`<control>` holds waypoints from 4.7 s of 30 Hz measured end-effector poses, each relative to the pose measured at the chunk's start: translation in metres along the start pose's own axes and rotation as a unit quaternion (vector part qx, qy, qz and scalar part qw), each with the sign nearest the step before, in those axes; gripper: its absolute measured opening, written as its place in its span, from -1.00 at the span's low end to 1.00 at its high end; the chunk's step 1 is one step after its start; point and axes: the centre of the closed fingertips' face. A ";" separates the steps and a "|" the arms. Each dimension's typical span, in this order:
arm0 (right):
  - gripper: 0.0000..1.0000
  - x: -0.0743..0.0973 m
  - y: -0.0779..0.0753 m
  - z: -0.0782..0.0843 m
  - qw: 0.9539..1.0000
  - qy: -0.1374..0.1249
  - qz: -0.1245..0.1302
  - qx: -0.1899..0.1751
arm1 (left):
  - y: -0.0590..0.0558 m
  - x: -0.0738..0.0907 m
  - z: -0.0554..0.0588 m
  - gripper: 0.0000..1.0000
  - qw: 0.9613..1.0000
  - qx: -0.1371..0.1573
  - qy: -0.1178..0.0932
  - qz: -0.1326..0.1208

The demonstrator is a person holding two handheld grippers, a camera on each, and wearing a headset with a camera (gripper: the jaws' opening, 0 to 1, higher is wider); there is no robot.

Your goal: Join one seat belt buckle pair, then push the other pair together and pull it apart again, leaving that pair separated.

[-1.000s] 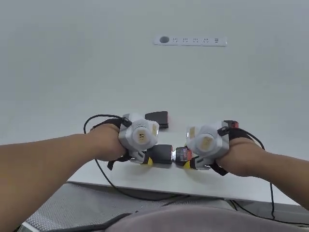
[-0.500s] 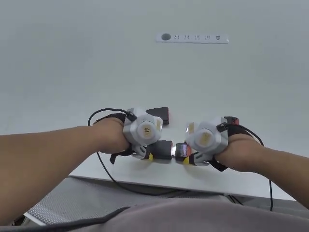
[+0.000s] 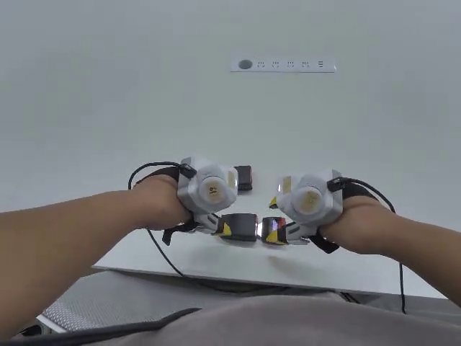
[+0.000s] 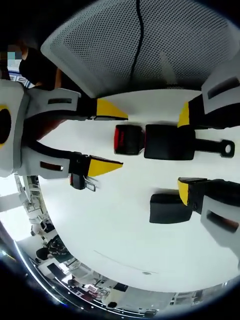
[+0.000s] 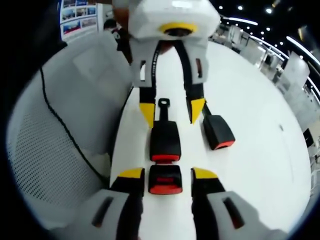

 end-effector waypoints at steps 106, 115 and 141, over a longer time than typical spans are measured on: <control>-0.41 -0.033 -0.107 0.039 0.993 0.113 0.000 0.017 | 0.085 -0.044 0.016 -0.38 0.994 -0.049 0.091 0.041; -0.41 -0.036 -0.103 0.028 0.995 0.101 -0.004 0.019 | 0.087 -0.046 0.017 -0.38 0.993 -0.048 0.094 0.043; -0.47 -0.042 -0.103 0.018 0.996 0.083 -0.010 0.016 | 0.087 -0.049 0.016 -0.40 0.993 -0.057 0.090 0.045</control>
Point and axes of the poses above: the centre of the closed fingertips' face, and the gripper's own axes: x roughly backward along the fingers, y roughly to its left, z roughly out of its underside, and after that the axes turned 11 degrees about y, right-handed
